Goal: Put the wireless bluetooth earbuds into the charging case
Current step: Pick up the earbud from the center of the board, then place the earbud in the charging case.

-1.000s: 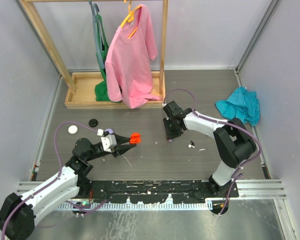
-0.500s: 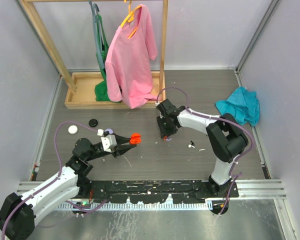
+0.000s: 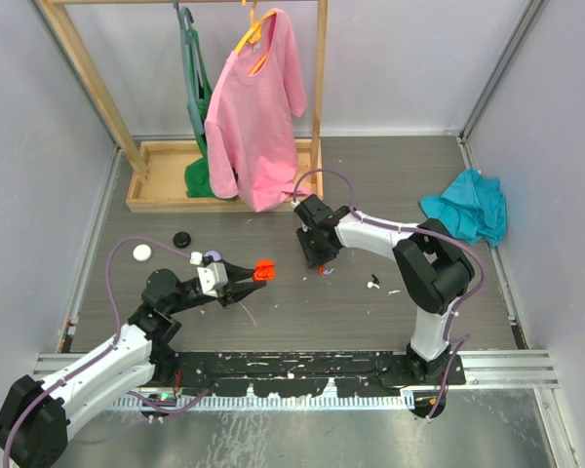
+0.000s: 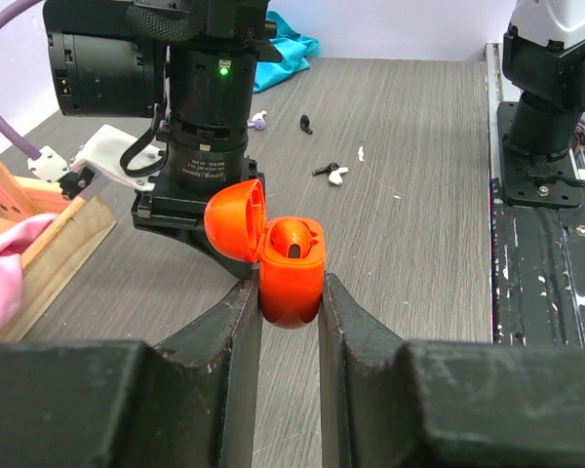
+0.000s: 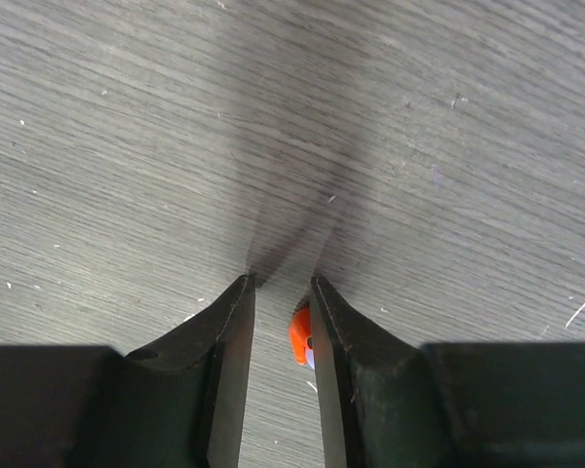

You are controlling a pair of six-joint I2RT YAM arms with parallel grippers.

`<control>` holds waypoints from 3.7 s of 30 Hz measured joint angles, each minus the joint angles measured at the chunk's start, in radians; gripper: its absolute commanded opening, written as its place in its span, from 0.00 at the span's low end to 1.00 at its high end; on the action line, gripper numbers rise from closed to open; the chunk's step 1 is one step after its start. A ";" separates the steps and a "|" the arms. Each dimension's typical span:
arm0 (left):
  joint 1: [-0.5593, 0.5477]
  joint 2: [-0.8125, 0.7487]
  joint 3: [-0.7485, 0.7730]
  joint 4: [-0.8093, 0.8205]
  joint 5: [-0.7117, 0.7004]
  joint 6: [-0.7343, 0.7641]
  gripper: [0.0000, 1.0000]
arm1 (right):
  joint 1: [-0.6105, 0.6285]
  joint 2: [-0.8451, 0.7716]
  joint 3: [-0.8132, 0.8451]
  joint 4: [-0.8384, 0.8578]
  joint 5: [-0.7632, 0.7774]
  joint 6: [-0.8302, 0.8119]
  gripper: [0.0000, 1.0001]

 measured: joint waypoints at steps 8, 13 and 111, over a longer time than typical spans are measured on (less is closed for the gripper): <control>0.000 0.014 0.000 0.000 0.007 0.000 0.00 | 0.014 -0.035 -0.038 -0.028 0.024 0.005 0.37; 0.000 0.015 0.000 0.000 0.008 -0.001 0.00 | 0.027 -0.049 -0.056 -0.036 0.044 0.012 0.38; 0.000 -0.109 -0.018 0.114 -0.050 -0.064 0.00 | 0.283 -0.727 -0.700 1.460 -0.300 -0.040 0.12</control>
